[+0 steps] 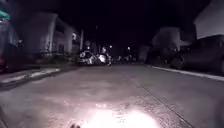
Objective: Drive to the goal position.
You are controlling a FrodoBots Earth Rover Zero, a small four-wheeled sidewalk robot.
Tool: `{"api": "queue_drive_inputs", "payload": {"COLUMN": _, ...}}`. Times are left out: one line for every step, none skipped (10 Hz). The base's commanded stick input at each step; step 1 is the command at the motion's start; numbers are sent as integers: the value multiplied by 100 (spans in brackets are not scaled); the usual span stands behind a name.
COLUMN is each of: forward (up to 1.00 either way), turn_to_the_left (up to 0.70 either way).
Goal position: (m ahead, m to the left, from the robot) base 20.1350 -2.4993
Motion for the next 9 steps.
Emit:
{"api": "queue_drive_inputs", "payload": {"forward": 100, "turn_to_the_left": 0}}
{"api": "queue_drive_inputs", "payload": {"forward": 100, "turn_to_the_left": 0}}
{"api": "queue_drive_inputs", "payload": {"forward": 100, "turn_to_the_left": 0}}
{"api": "queue_drive_inputs", "payload": {"forward": 100, "turn_to_the_left": 0}}
{"api": "queue_drive_inputs", "payload": {"forward": 100, "turn_to_the_left": 0}}
{"api": "queue_drive_inputs", "payload": {"forward": 100, "turn_to_the_left": 0}}
{"api": "queue_drive_inputs", "payload": {"forward": 100, "turn_to_the_left": -22}}
{"api": "queue_drive_inputs", "payload": {"forward": 100, "turn_to_the_left": -27}}
{"api": "queue_drive_inputs", "payload": {"forward": 100, "turn_to_the_left": -27}}
